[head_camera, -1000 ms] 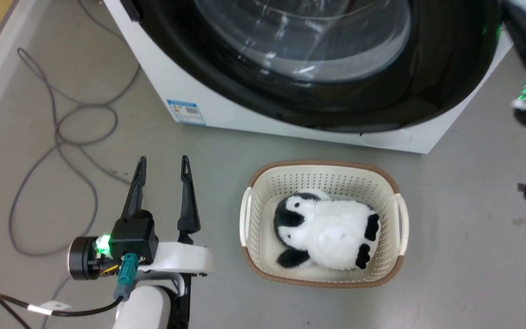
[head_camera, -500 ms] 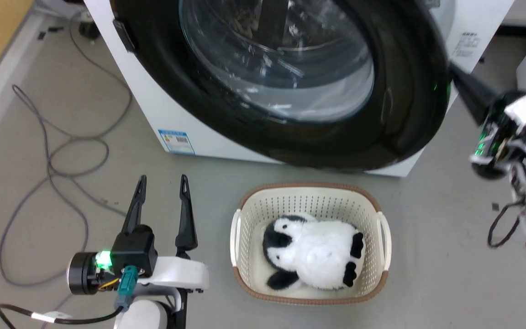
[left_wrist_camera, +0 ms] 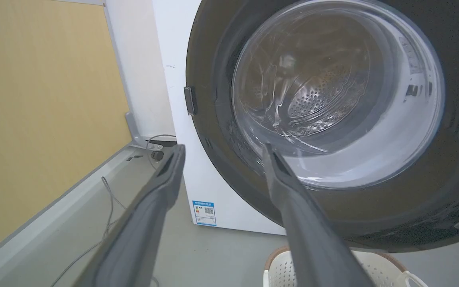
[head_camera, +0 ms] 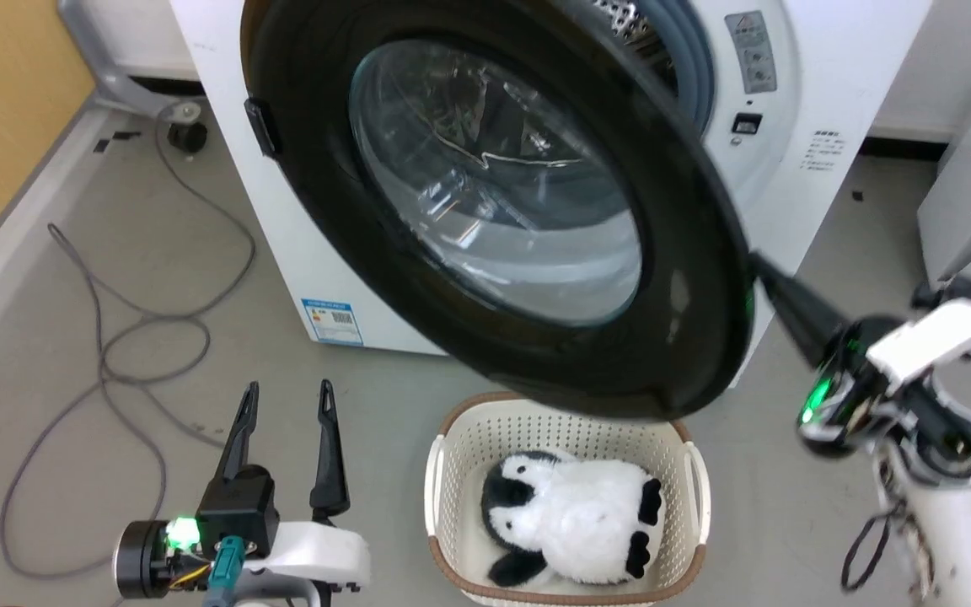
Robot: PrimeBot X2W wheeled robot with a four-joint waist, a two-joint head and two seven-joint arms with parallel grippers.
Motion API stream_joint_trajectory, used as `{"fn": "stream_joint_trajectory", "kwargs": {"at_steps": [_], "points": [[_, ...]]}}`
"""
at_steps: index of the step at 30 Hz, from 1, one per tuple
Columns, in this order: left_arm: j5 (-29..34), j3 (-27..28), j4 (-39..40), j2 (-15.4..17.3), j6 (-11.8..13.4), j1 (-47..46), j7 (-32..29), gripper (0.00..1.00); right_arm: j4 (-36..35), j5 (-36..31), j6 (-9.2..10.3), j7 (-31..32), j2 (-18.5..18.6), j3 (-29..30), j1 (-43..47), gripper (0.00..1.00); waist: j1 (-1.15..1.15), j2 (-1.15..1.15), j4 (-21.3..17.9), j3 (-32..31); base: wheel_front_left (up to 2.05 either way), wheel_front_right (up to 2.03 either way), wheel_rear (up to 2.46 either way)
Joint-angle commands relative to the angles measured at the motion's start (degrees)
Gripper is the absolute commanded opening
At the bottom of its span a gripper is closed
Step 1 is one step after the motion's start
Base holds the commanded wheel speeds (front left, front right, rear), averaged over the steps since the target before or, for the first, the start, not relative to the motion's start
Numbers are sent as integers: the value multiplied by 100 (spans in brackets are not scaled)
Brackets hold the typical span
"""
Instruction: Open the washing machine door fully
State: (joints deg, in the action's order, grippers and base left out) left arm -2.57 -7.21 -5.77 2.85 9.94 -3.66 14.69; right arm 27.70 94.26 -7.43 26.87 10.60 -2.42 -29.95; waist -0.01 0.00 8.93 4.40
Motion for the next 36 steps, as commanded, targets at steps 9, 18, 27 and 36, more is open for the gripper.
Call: {"fn": "stream_joint_trajectory", "kwargs": {"at_steps": [9,18,27,36], "points": [[84,30,-23,6,-65,152,30,100,-948,76,-6,237,-446,-125,959,0,1,0,-34,-163,0,0,0],[94,23,-45,5,-108,195,30,100,-1879,113,-6,382,-686,-465,1632,0,1,0,133,-260,0,0,0],[83,41,-34,5,-118,203,30,100,-2365,185,-6,374,-761,-1061,2033,0,1,0,357,-228,0,0,0],[89,119,-34,8,-159,210,30,100,-2744,332,-6,269,-770,-1902,2217,0,1,0,520,-217,0,0,0]]}}
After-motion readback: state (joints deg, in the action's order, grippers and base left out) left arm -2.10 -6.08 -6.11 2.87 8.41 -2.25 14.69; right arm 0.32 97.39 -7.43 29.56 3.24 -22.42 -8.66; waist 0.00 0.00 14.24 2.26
